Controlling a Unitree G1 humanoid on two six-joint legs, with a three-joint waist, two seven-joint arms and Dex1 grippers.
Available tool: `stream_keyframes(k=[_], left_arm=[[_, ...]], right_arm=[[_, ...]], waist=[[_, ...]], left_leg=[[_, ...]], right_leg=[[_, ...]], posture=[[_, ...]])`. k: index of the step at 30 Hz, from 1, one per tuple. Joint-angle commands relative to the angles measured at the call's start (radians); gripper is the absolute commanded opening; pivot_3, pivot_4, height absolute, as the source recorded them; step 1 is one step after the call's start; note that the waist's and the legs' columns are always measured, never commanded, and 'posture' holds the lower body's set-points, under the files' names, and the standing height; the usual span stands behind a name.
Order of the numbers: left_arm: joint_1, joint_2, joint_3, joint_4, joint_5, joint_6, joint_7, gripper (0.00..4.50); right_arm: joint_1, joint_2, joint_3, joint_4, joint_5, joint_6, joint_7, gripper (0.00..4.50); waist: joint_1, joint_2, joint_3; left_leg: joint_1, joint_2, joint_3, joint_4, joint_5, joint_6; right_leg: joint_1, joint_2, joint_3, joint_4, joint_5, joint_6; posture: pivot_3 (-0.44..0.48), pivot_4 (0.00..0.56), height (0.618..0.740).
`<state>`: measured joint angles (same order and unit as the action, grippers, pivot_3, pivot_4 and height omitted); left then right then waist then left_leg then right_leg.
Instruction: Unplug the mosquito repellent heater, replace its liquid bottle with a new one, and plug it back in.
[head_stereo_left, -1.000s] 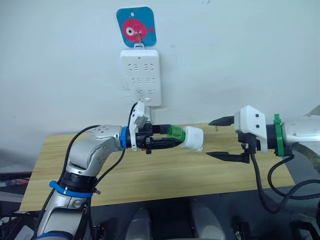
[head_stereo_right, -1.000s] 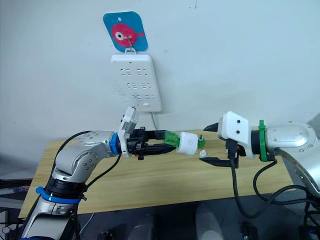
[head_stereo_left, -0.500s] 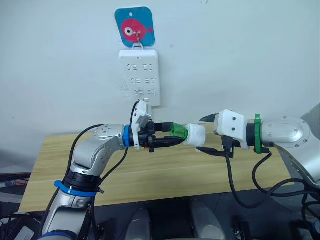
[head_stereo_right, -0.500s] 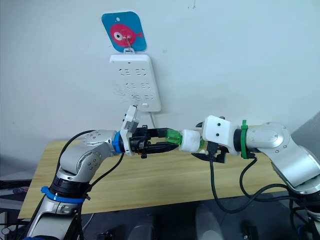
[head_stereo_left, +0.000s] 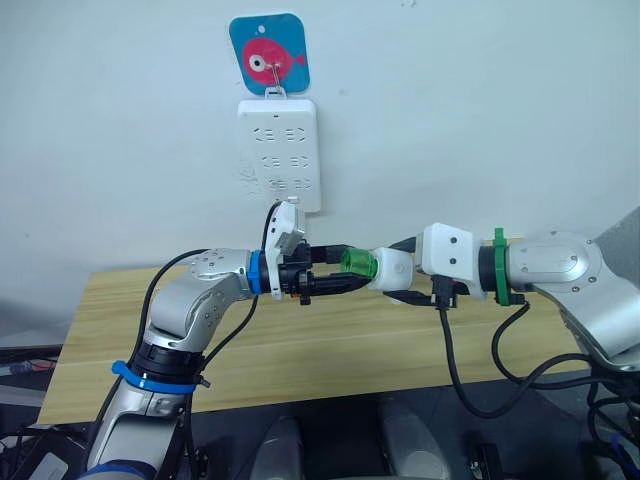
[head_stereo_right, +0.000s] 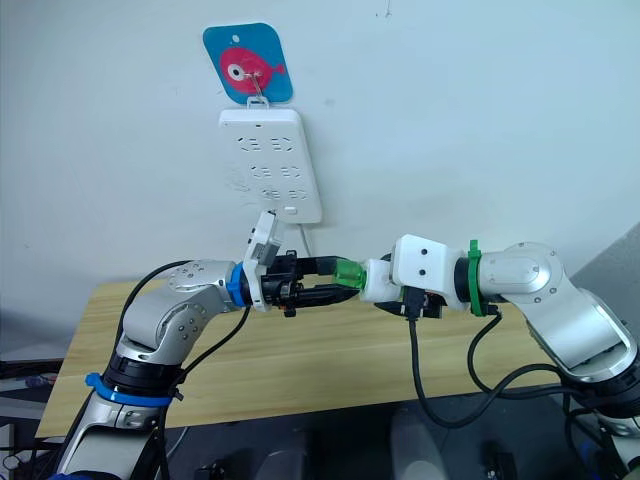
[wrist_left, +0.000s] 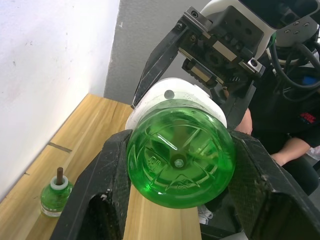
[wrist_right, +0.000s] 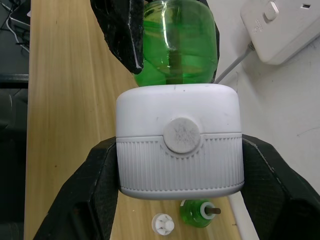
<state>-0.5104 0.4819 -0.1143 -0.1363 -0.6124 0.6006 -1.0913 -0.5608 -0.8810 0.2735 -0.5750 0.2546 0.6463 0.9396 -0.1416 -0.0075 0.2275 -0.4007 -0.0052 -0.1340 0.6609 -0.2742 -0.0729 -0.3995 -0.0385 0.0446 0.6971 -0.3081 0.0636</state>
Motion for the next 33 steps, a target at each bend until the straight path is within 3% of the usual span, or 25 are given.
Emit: stream_keyframes(k=[1,4,11,15,17,23,33], left_arm=[[-0.011,0.018,-0.017,-0.035,-0.003,0.034,-0.006,2.32],[-0.033,0.051,-0.031,-0.001,0.023,0.071,0.000,2.32],[-0.084,0.160,-0.102,0.047,0.098,0.133,-0.052,4.45],[-0.134,0.186,-0.097,0.046,0.046,0.294,-0.050,4.50],[-0.169,0.185,-0.098,0.049,0.022,0.376,-0.047,4.50],[-0.272,0.167,-0.161,0.142,0.082,0.428,-0.035,4.50],[-0.377,0.093,-0.178,0.208,0.029,0.513,-0.107,4.50]], right_arm=[[-0.024,0.009,-0.008,-0.002,-0.028,-0.047,0.004,2.93],[-0.020,0.000,-0.011,0.014,-0.045,-0.074,0.015,2.93],[-0.028,-0.033,-0.005,0.074,-0.126,-0.196,0.045,2.93],[-0.048,-0.053,0.016,0.142,-0.240,-0.367,0.056,2.93],[-0.068,-0.076,0.041,0.220,-0.349,-0.562,0.042,2.93],[-0.131,-0.057,0.068,0.355,-0.427,-0.929,0.072,2.93],[-0.135,0.013,0.093,0.375,-0.407,-1.065,0.151,2.93]], waist=[[0.000,0.000,0.000],[0.000,0.000,0.000],[-0.005,0.000,0.000],[-0.006,0.000,0.000],[-0.006,0.000,0.000],[-0.022,0.000,0.000],[-0.038,0.000,0.000]], left_leg=[[0.000,0.000,0.000,0.000,0.000,0.000],[0.000,0.000,0.000,0.000,0.000,0.000],[0.000,0.000,0.000,0.000,0.000,0.000],[0.000,0.000,0.000,0.000,0.000,0.000],[0.000,-0.001,0.000,0.000,0.000,0.000],[0.000,0.000,0.000,0.000,0.001,-0.001],[0.000,0.000,0.000,0.000,0.002,-0.004]], right_leg=[[0.000,0.000,0.000,0.000,0.000,0.000],[0.000,0.000,0.000,0.000,0.000,0.000],[0.000,0.000,0.000,0.000,0.000,0.000],[0.000,0.000,0.000,0.001,0.000,0.000],[0.000,0.000,0.000,0.001,0.000,0.000],[-0.001,0.000,0.000,0.001,0.000,0.000],[-0.001,0.000,0.000,0.001,0.000,0.000]], posture=[[-0.235,0.201,0.734],[-0.235,0.201,0.734],[-0.234,0.200,0.734],[-0.236,0.202,0.734],[-0.238,0.202,0.734],[-0.247,0.201,0.734],[-0.262,0.198,0.734]])
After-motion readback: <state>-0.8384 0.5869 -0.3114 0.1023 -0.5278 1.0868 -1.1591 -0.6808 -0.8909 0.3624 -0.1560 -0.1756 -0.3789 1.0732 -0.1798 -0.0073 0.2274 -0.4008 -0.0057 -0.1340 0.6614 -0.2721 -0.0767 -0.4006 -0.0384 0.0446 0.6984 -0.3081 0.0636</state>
